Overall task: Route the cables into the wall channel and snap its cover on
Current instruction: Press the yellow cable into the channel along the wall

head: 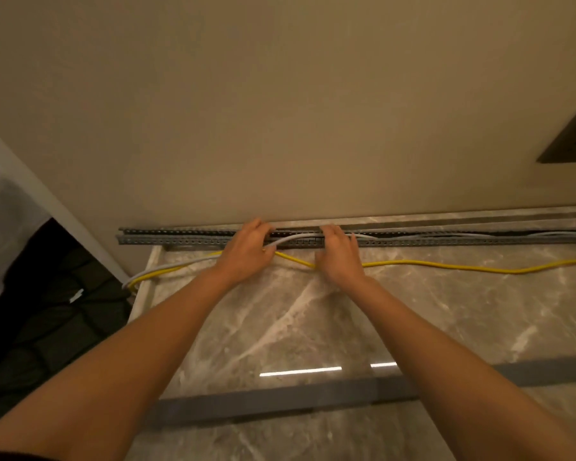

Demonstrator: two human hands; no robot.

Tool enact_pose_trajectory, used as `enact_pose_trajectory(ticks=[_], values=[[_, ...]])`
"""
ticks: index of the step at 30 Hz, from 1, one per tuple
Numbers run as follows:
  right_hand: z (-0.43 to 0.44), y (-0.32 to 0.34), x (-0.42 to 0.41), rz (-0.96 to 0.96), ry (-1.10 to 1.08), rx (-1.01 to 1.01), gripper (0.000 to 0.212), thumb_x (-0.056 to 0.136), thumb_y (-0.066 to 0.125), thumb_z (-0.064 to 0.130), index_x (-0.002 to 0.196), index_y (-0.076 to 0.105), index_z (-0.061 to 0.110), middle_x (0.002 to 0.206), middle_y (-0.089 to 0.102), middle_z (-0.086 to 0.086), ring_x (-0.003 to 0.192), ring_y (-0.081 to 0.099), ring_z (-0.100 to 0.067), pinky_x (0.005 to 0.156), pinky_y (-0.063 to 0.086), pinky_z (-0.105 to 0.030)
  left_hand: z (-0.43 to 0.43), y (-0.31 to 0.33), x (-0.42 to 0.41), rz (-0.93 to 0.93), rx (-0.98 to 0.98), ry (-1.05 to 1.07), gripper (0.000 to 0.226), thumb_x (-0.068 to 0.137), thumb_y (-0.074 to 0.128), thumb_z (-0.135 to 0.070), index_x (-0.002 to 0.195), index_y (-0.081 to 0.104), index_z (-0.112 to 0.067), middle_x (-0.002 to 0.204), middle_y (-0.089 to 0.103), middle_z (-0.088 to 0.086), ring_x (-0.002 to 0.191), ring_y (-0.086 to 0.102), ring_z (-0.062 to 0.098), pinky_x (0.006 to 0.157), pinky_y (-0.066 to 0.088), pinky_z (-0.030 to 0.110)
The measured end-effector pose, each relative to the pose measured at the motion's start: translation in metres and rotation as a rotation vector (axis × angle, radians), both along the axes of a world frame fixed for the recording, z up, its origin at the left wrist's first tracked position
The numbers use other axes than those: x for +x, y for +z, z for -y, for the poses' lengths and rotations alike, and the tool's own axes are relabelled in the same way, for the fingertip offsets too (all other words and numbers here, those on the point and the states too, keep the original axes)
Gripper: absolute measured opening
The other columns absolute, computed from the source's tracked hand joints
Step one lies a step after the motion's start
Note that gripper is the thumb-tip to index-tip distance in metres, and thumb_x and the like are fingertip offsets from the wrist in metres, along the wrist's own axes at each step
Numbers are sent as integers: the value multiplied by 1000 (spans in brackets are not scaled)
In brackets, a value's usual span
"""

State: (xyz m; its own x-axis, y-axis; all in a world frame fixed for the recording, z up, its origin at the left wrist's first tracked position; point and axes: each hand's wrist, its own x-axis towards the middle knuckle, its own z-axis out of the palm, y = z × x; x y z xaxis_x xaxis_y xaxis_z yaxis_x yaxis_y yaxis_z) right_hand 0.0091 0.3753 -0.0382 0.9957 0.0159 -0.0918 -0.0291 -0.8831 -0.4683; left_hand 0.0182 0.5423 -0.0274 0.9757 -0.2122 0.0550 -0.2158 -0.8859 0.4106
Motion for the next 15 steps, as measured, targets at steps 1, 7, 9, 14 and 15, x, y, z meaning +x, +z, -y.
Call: enact_pose_trajectory(ticks=[1, 7, 9, 14, 15], values=[[-8, 1, 0, 5, 21, 23, 56, 91, 48, 5, 144, 27, 8, 155, 23, -11, 146, 16, -21, 121, 4, -41, -10, 2, 0, -29, 0, 27, 31, 90, 62, -19, 116, 61, -3, 113, 62, 16, 107, 58, 29, 87, 46, 35], [-61, 1, 1, 85, 102, 169, 49, 87, 46, -8, 132, 50, 9, 143, 47, -13, 132, 42, -29, 112, 32, -36, -64, 16, 6, -258, -34, -53, 36, 90, 63, -29, 57, 56, -15, 51, 50, -2, 51, 46, 14, 47, 30, 21], [-75, 2, 5, 67, 66, 226, 45, 86, 45, -9, 125, 59, 10, 133, 58, -14, 123, 53, -29, 105, 41, -35, -78, 19, 7, -359, -77, -83, 36, 90, 63, -27, 55, 55, -21, 50, 54, -5, 45, 47, 5, 45, 36, 13], [-92, 12, 11, -33, 40, 217, 31, 89, 49, -8, 111, 68, 2, 130, 60, -17, 127, 51, -26, 107, 36, -27, -109, 23, 12, -674, -198, -112, 14, 93, 60, -16, 80, 64, -10, 64, 62, 2, 56, 58, 10, 52, 49, 13], [-92, 14, 11, -55, 48, 203, 29, 89, 50, -7, 110, 69, 1, 133, 58, -18, 129, 48, -26, 107, 34, -25, -113, 24, 12, -687, -205, -112, 14, 92, 61, -13, 79, 64, -10, 64, 61, 2, 58, 56, 11, 56, 49, 17]])
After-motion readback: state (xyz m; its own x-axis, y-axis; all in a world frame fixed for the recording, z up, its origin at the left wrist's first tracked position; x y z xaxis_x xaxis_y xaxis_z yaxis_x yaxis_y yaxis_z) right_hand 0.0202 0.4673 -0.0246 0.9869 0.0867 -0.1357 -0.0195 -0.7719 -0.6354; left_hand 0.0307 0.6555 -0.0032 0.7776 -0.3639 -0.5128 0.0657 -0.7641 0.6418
